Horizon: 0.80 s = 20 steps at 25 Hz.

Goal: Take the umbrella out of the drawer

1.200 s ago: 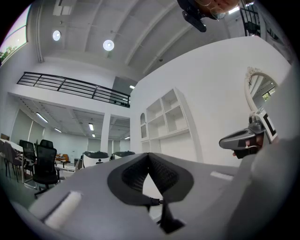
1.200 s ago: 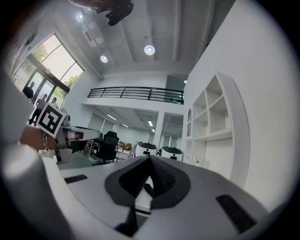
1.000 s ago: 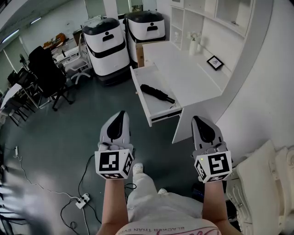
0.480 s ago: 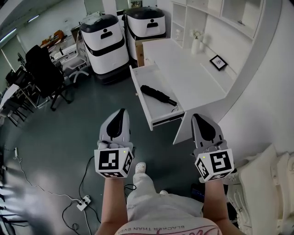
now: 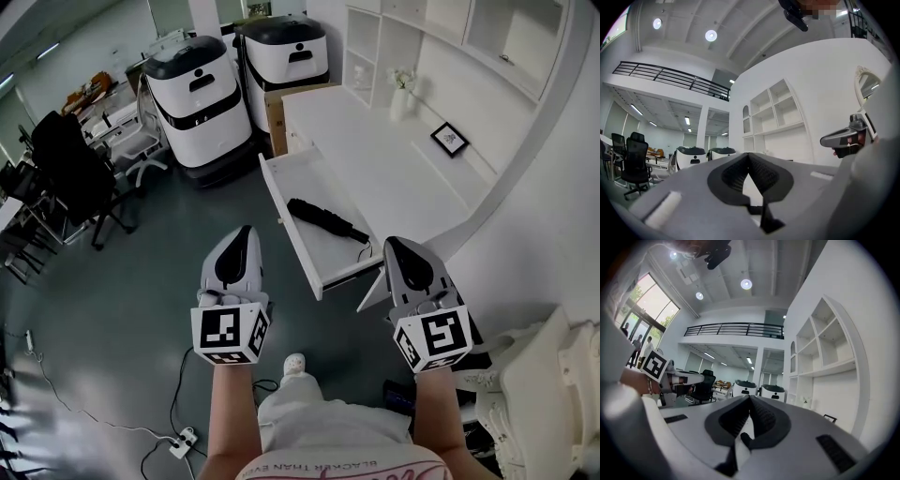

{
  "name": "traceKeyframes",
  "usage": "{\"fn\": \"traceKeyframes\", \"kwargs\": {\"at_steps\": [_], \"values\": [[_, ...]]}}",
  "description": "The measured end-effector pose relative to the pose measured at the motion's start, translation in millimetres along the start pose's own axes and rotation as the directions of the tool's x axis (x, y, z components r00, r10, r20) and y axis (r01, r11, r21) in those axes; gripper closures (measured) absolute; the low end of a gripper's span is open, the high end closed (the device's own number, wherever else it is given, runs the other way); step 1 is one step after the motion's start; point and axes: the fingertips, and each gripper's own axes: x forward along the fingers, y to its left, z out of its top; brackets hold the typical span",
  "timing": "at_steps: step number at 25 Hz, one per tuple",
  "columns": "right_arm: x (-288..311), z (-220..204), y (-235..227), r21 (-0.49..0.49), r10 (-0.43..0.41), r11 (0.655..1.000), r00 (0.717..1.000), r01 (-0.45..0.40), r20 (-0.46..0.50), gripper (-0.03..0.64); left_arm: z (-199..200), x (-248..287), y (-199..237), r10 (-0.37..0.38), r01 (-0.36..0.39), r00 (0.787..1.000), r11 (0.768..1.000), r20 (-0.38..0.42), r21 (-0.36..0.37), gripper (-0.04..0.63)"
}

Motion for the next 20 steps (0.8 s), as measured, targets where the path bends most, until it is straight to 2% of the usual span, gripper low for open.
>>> {"fn": "traceKeyframes", "kwargs": {"at_steps": [7, 11, 20], "values": [[70, -4, -2, 0.003, -0.063, 0.998, 0.997, 0.063, -0.034, 0.609, -12, 55, 53, -0.048, 0.048, 0.999, 0.999, -0.009, -0.014, 0.588], [100, -2, -1, 0.045, -0.074, 0.996, 0.997, 0.075, -0.025, 0.609, -21, 80, 83, -0.071, 0.071, 0.997, 0.997, -0.015, -0.03, 0.588], [135, -18, 0, 0.036, -0.141, 0.989, 0.986, 0.145, -0.085, 0.609, -45, 107, 119, -0.126, 0.123, 0.991, 0.99, -0.042, -0.063, 0.588]]}}
